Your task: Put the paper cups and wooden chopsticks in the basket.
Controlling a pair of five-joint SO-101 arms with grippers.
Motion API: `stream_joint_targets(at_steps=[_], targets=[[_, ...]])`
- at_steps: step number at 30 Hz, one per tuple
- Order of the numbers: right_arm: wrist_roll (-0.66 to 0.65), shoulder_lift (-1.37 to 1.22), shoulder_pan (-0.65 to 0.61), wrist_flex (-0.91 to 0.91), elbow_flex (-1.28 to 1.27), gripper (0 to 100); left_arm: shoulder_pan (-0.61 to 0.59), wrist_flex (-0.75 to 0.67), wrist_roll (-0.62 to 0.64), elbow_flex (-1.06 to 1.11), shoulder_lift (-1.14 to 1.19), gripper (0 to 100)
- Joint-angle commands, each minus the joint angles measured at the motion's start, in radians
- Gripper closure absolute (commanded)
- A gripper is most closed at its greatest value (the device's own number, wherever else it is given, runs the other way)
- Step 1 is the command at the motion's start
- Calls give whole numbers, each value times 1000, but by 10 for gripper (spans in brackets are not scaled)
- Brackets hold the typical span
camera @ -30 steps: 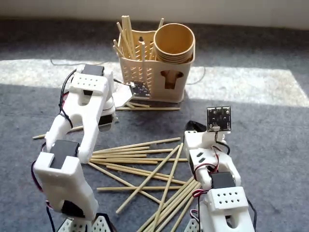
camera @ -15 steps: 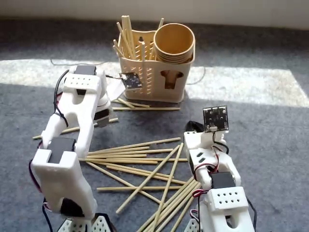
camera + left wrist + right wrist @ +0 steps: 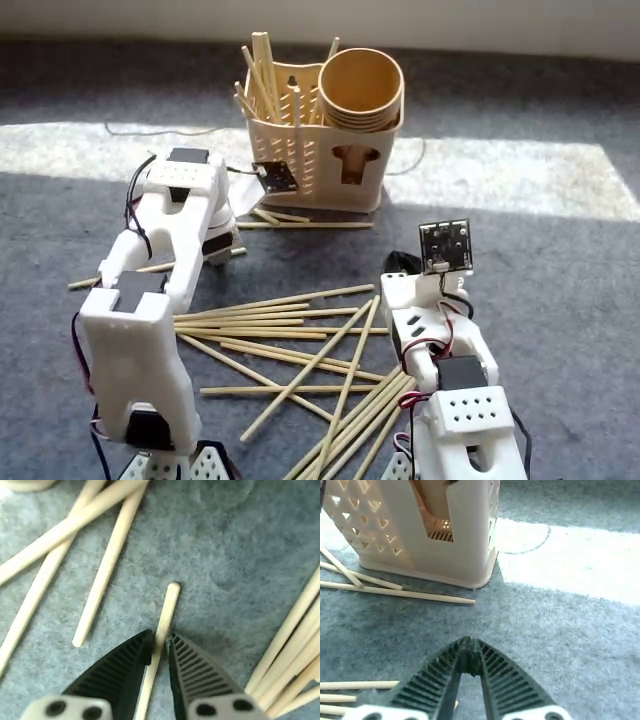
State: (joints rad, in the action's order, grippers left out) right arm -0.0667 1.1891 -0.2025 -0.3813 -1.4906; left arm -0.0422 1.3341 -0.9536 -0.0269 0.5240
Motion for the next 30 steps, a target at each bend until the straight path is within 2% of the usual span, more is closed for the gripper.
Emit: stream_joint_targets(at_steps=[1,7,13,23,28,30], targets=[[-11,10,4,35,4,988,2,31,2,-22,2,993],[-11,10,4,35,4,988,45,160,3,-31,-10,995],[-11,10,4,35,4,988,76,273,-2,-1,-154,995],[-11,10,4,35,4,988,110,292,0,176,-512,995],[-11,10,4,35,4,988,107,302,8,182,-668,995],[-11,10,4,35,4,988,108,307,48,177,-725,995]])
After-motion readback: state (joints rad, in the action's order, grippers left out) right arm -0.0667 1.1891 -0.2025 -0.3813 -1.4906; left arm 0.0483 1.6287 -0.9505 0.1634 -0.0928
